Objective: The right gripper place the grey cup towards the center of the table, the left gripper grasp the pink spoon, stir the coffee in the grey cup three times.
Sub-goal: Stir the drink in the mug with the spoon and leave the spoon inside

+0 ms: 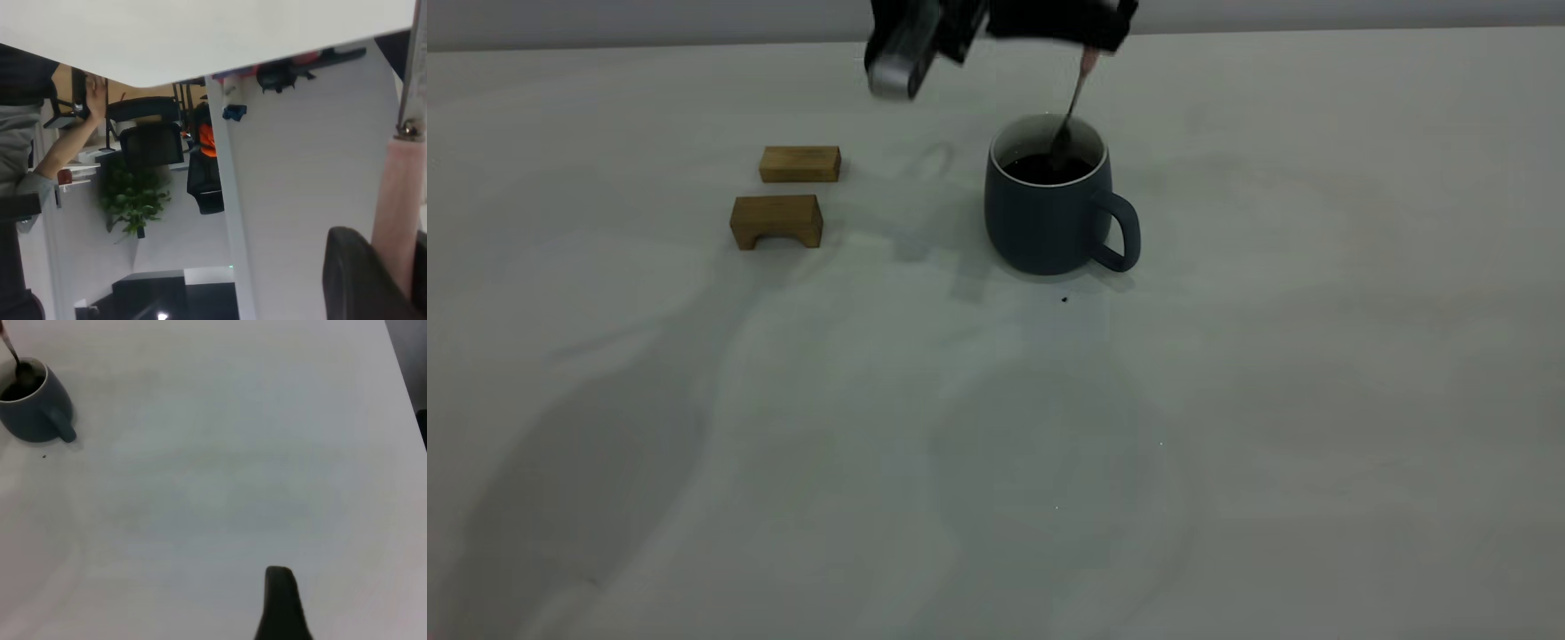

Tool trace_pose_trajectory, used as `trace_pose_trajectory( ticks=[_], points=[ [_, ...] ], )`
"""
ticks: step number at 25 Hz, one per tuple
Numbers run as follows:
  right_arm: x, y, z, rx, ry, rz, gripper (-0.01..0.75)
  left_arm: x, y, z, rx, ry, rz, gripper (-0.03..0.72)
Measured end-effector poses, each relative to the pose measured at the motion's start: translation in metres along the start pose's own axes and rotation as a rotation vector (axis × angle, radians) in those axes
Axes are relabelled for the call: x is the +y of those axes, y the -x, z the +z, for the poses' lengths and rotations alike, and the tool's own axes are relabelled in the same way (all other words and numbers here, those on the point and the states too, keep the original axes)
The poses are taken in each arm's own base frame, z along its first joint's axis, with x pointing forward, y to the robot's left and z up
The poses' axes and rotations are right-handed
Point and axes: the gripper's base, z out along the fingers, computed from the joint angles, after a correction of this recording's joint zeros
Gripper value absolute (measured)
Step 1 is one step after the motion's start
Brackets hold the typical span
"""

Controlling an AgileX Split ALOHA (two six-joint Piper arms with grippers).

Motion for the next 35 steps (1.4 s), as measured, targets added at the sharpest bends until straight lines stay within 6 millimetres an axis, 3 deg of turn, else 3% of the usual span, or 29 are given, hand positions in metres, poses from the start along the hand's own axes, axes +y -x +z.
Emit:
trace_pose_trajectory(
  ticks=[8,16,25,30,35],
  points=[
    [0.0,0.0,0.0,0.0,0.0,0.0,0.587,0.012,0.041,0.019,-0.025,0.04,-0.053,0.158],
    [0.0,0.0,0.0,0.0,0.0,0.0,0.587,0.008,0.04,0.021,0.027,-0.014,0.104,0.158],
    [0.0,0.0,0.0,0.0,0.0,0.0,0.587,0.008,0.037,0.021,0.072,-0.007,-0.155,0.158],
    [0.0,0.0,0.0,0.0,0.0,0.0,0.587,0.007,0.046,0.007,-0.035,0.021,-0.292,0.158],
    [0.0,0.0,0.0,0.0,0.0,0.0,0.587,-0.007,0.04,-0.015,-0.147,0.006,-0.174,0.158]
  ],
)
